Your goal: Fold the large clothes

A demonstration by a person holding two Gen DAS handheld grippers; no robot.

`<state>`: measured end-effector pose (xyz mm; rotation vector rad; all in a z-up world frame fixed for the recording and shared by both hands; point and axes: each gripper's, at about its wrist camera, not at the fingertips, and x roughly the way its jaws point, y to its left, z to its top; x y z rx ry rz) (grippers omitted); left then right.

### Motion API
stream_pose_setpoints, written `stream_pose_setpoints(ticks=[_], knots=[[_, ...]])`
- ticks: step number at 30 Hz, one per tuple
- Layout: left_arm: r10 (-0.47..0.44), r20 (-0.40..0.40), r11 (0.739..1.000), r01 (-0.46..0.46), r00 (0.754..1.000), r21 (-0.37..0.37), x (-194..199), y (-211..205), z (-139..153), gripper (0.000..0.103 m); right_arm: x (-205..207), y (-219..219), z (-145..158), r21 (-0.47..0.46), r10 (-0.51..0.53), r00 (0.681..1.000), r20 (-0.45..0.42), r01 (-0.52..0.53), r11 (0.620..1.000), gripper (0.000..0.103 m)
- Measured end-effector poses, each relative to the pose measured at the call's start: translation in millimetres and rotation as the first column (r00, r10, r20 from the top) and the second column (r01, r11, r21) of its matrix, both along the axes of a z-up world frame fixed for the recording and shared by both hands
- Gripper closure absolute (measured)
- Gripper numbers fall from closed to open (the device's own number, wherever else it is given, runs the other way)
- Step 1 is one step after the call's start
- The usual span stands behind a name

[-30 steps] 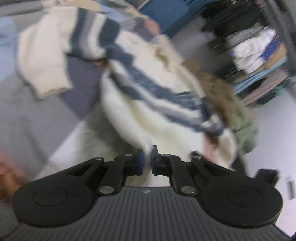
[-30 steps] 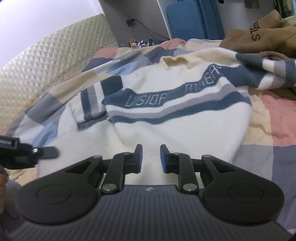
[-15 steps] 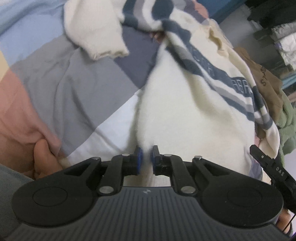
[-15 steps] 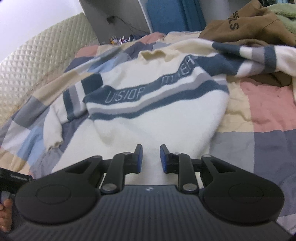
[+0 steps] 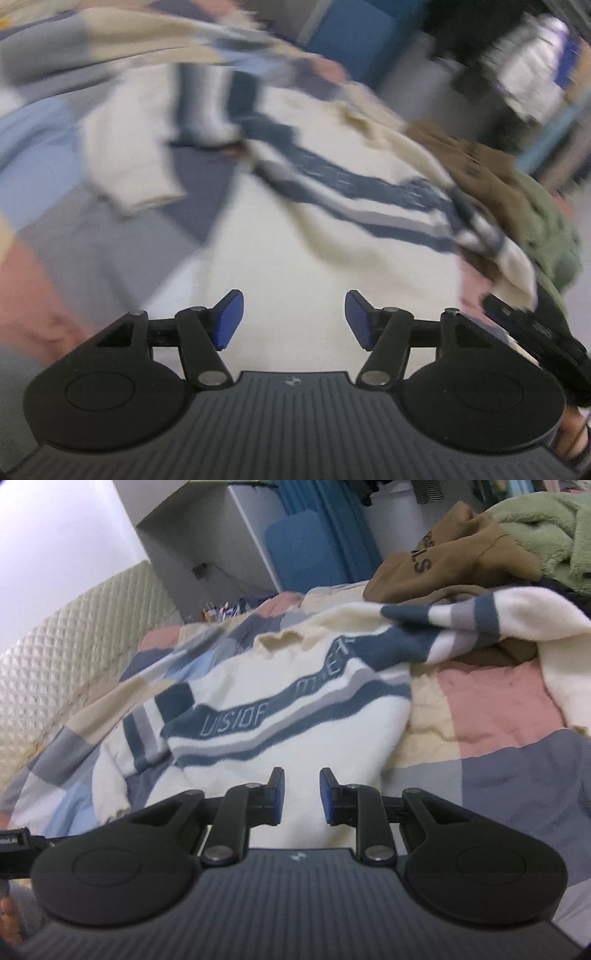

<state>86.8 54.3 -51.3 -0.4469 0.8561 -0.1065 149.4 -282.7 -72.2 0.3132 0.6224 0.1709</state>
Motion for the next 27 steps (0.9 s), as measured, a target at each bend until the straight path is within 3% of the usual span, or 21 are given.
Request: stream_pose_setpoints(ticks=[1,2,3,5,7,11,17,21,24,27], knots=[[-0.031,0.004,0.999,0.031,0.999,-0.006,4,-12,0,0.037,-1,-5,1,0.012,-0.021,1.000,0.003,0.021,1.000,0.064],[-0.063,0.004,0.998,0.063,0.998,-0.012,8,-24,0,0.037,-2,-9,1,0.028,-0.037,0.999,0.007,0.037,0.999,0.048],[-0.094,0.001,0.995,0.094,0.996,-0.024,14,-35,-2,0.037,-2,-15,2,0.049,-0.054,0.998,0.012,0.053,0.997,0.043],[-0.163,-0.010,0.984,0.162,0.987,-0.078,30,-54,-11,0.037,-3,-21,2,0.073,-0.078,0.997,0.021,0.076,0.994,0.043],[-0.197,-0.026,0.978,0.195,0.980,-0.080,46,-71,-21,0.037,-2,-24,1,0.089,-0.087,0.996,0.016,0.086,0.992,0.043],[-0.306,-0.018,0.942,0.300,0.952,-0.147,69,-104,-42,0.037,-3,-33,-1,0.112,-0.131,0.991,0.030,0.127,0.986,0.043],[-0.428,0.043,0.903,0.428,0.903,-0.013,73,-146,-59,0.028,-6,-58,0,0.185,-0.227,0.972,0.053,0.214,0.959,0.040],[-0.435,0.126,0.900,0.425,0.891,0.101,67,-157,-57,0.028,-5,-66,-3,0.228,-0.258,0.965,0.042,0.243,0.943,0.040],[-0.460,0.205,0.886,0.463,0.864,0.038,62,-157,-51,0.028,0,-66,-6,0.221,-0.276,0.961,0.031,0.263,0.939,0.040],[-0.537,0.249,0.827,0.561,0.806,-0.035,59,-160,-46,0.029,2,-67,-7,0.226,-0.285,0.958,0.022,0.273,0.935,0.040]])
